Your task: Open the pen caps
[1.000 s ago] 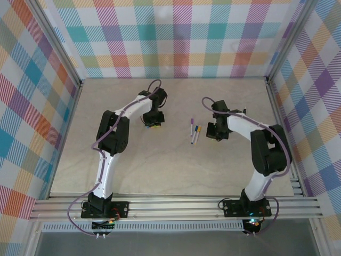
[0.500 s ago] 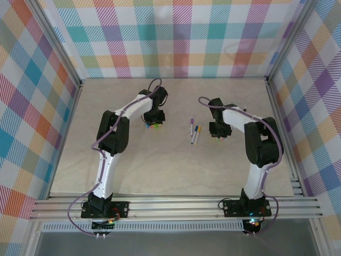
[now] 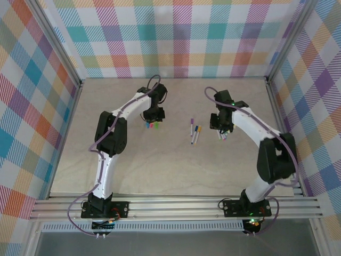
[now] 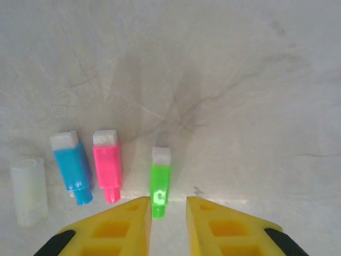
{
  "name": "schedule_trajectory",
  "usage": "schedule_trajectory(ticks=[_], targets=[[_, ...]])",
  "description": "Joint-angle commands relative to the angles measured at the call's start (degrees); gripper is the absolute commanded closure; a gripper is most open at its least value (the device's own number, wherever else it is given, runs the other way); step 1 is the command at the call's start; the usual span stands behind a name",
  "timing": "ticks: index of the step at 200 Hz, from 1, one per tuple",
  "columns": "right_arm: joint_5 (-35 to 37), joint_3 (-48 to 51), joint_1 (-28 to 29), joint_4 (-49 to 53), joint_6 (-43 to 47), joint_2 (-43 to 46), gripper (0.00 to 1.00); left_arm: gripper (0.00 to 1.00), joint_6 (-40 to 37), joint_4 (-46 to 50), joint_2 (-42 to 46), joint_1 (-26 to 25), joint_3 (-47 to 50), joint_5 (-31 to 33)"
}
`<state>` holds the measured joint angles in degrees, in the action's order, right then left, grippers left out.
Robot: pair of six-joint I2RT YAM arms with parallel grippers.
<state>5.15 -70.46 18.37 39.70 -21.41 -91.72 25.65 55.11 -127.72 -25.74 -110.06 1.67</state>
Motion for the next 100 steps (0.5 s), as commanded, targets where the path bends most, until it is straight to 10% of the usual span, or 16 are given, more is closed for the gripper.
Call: schedule_trajectory(ticks=[1,100], targets=[[-13.0,5.9,0.4,-8.5,-4.2,6.3,0.62,0.76,1.0,-4.8,7.1,-0.2,1.4,-4.5],[-16.8,13.4,3.6,-14.5,-9.3,8.6,0.57,0.76,4.4,-8.4,-0.1,-6.8,-3.5,-7.6]])
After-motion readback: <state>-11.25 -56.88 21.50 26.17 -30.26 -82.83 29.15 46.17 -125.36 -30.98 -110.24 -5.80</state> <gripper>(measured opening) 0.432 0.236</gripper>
